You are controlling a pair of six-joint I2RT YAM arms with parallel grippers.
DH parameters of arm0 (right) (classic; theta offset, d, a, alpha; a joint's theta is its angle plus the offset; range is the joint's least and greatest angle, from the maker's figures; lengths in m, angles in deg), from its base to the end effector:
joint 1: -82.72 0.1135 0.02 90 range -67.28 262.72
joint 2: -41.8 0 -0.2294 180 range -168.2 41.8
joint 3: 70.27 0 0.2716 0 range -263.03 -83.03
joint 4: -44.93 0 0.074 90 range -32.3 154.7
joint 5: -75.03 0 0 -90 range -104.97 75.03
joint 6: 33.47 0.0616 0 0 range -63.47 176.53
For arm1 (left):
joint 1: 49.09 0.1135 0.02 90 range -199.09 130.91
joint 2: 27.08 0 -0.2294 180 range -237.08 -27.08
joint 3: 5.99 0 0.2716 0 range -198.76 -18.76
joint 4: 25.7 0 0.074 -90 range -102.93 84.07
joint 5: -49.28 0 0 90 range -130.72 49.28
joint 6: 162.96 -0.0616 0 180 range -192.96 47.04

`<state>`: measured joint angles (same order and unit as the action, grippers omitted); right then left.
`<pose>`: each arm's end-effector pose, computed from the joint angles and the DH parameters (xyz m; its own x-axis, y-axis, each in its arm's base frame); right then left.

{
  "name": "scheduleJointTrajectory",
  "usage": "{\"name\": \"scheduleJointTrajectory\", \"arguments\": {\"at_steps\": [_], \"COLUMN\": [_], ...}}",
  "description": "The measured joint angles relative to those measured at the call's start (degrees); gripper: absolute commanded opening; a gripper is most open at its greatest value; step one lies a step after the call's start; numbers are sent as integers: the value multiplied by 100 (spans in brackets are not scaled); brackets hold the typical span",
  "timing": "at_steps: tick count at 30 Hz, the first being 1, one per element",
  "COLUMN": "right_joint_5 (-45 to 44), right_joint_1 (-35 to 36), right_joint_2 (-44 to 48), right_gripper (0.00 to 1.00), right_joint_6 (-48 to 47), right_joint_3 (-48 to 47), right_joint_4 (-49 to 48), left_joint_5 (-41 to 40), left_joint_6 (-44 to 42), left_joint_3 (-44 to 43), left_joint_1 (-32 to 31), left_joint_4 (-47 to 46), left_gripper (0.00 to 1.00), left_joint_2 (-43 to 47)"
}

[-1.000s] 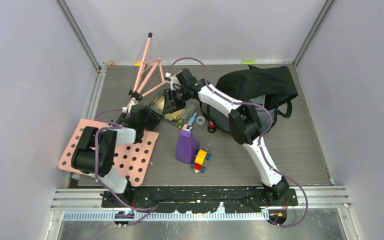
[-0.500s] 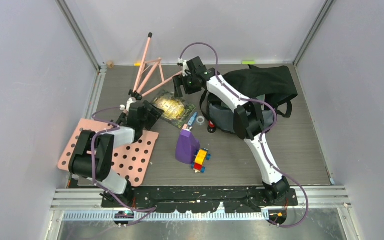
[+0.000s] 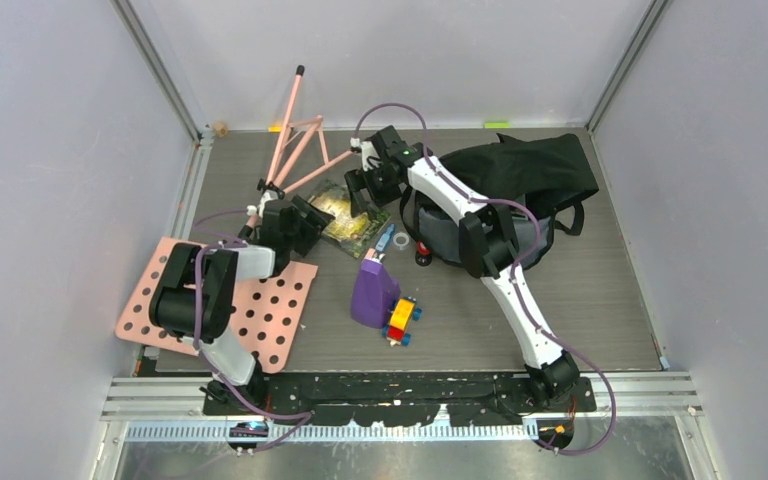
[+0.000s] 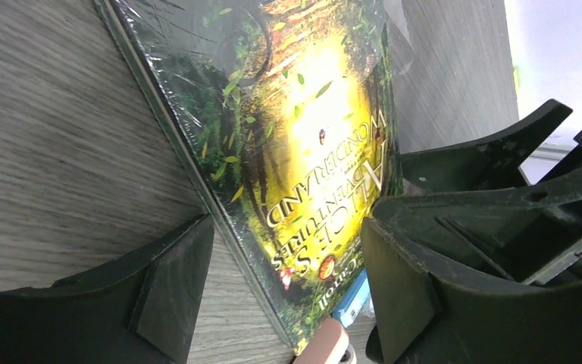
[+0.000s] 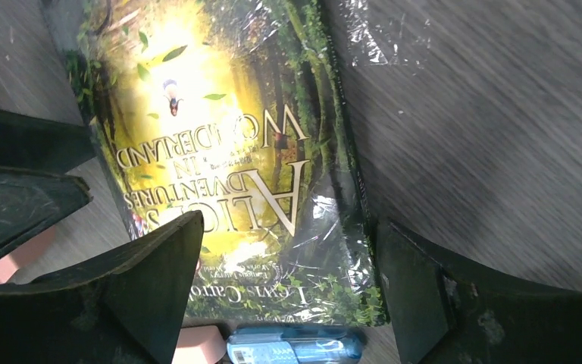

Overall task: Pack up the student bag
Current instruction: Pick up the book from the center of the board.

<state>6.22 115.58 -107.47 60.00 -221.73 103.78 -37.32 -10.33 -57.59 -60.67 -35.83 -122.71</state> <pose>0.4590 0.3230 0.1313 -0.7412 -0.4116 -0.5303 -0.6291 0.7016 0.3347 0.3424 -0.0739 0.0775 -0.4720 -0.8082 -0.3522 -0.3709 0.5445 -0.7523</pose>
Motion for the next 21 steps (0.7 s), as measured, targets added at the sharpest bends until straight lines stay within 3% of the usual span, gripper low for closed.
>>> {"name": "scheduleJointTrajectory", "arguments": {"at_steps": [13,21], "right_joint_5": [389,516], "right_joint_1": [-35,-42], "right_joint_2": [-37,-37], "right_gripper": [79,74], "right_joint_6": [-74,-22], "right_joint_3": [-70,-17], "right_joint_4": [212,212], "left_joint_5": [103,55], "left_joint_6": [-28,-179], "left_joint_3": [-42,76], "left_joint_1": [22,-81], "left_joint_4": [-238,-59], "left_gripper": [72,72], "left_joint_2": [-90,723]}}
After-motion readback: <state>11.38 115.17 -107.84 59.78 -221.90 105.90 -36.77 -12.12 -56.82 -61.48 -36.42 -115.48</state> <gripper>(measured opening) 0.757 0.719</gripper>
